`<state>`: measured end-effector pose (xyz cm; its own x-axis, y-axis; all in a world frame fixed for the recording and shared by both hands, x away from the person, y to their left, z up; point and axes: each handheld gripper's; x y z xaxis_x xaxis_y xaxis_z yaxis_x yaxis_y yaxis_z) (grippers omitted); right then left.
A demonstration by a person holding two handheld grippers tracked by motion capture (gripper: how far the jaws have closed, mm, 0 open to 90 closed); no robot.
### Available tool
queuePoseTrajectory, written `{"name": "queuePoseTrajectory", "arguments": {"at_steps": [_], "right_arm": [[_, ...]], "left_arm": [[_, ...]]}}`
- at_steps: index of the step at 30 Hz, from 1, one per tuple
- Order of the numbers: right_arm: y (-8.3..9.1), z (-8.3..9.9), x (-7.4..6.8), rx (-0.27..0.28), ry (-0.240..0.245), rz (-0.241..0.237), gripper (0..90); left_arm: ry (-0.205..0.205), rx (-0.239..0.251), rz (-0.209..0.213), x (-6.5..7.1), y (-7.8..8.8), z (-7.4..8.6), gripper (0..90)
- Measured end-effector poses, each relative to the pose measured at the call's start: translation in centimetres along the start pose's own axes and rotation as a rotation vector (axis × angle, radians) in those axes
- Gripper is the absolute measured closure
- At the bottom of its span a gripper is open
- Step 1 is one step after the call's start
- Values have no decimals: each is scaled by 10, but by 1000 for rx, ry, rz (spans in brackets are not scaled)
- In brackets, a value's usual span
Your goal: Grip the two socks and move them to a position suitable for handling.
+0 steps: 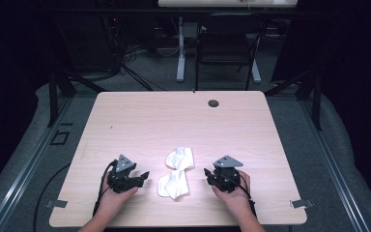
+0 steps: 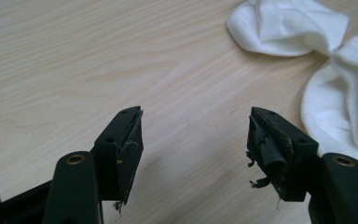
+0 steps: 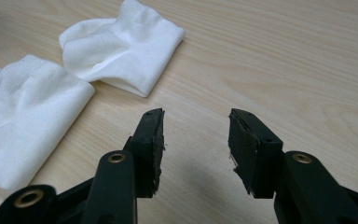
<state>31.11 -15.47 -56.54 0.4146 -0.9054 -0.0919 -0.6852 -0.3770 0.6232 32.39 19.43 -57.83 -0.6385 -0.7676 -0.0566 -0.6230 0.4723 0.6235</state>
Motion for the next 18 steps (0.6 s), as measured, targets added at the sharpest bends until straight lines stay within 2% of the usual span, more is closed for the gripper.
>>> {"name": "queuePoseTrajectory", "arguments": {"at_steps": [3, 4, 7, 11, 18], "right_arm": [[-1, 0, -1, -11, 2, -11, 563], [-1, 0, -2, -18, 3, -16, 568], [-2, 0, -5, -37, 1, -27, 578], [-2, 0, -7, -46, 14, -30, 582], [-1, 0, -11, -63, 5, -54, 598]], "left_arm": [[2, 7, 4, 1, 2, -1, 359], [24, -8, 17, 1, 2, -1, 379], [38, -2, 32, 1, 4, -2, 384], [32, 17, 39, 1, 6, -2, 401], [32, 9, 51, 2, 5, -2, 442]]}}
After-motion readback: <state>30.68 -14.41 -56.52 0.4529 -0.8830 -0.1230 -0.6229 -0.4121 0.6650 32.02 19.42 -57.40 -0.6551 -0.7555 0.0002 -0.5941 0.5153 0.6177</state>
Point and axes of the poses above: each handheld gripper's, and its own axes: y roughly backward along the jaws, z roughly out of its underside, x roughly to its right, and after that the axes turned 7 degrees about -y, right-handed
